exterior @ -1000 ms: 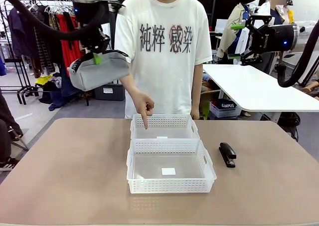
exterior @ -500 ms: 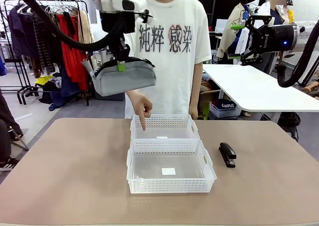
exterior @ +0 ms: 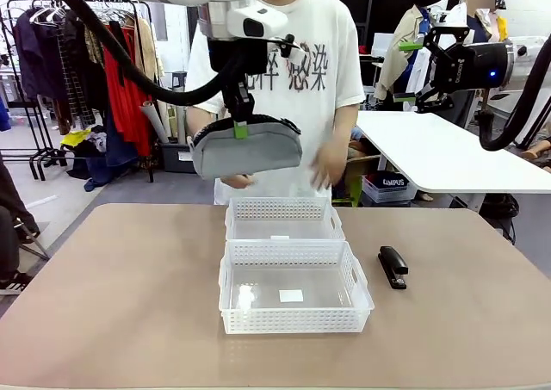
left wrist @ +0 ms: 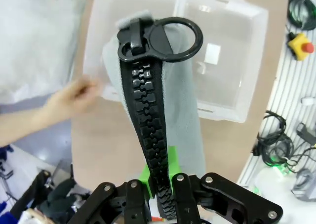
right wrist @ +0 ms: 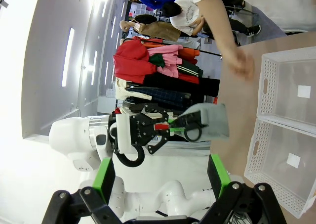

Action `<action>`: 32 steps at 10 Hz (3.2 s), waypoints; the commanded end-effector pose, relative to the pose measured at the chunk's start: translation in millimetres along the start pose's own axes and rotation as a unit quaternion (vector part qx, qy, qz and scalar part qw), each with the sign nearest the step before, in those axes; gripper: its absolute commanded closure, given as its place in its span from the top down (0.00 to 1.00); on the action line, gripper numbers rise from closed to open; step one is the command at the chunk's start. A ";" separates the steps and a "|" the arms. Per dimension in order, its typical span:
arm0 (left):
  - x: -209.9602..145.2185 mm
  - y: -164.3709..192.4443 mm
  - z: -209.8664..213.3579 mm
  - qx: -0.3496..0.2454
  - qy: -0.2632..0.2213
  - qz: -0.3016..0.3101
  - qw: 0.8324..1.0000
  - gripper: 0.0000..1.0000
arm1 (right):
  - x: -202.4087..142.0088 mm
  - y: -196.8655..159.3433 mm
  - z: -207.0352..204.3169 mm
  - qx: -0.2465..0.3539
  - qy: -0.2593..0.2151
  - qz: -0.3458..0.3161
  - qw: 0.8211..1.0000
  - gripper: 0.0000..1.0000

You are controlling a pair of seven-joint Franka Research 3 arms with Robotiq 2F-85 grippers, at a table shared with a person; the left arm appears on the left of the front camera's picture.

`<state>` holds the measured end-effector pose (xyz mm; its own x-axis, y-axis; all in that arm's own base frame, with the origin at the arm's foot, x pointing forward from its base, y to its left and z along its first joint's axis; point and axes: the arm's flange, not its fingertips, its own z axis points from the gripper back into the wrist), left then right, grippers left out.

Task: Distribute items into two baskets.
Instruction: Move the picked Pencil pouch towards the Organizing basket indicated by the person, stopping as directed, then place the picked Pencil pouch into the Organizing basket as instructed by the person.

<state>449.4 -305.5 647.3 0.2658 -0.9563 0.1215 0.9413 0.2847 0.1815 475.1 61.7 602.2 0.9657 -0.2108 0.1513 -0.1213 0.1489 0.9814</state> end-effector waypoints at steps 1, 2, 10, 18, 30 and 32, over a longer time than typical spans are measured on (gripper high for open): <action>0.0 -1.6 -9.5 -0.018 -0.016 -0.038 0.999 0.00 | -0.4 0.6 0.0 0.001 0.000 0.005 1.000 1.00; 2.5 -6.6 -16.3 -0.028 -0.017 -0.047 0.998 0.00 | -0.4 0.6 0.0 0.001 0.000 0.005 1.000 1.00; 13.9 -16.2 -38.5 -0.055 -0.001 -0.053 0.997 0.00 | -0.4 0.6 0.0 0.001 0.000 0.005 1.000 1.00; 13.9 -16.2 -38.5 -0.055 -0.001 -0.053 0.997 0.00 | -0.4 0.6 0.0 0.001 0.000 0.005 1.000 1.00; 13.9 -16.2 -38.5 -0.055 -0.001 -0.053 0.997 0.00 | -0.4 0.6 0.0 0.001 0.000 0.005 1.000 1.00; 13.9 -16.2 -38.5 -0.055 -0.001 -0.053 0.997 0.00 | -0.4 0.6 0.0 0.001 0.000 0.005 1.000 1.00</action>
<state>446.9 -326.4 607.2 0.1662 -0.9800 0.1096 0.9811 0.1754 0.0811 475.1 61.7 602.2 0.9657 -0.2108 0.1513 -0.1212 0.1489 0.9814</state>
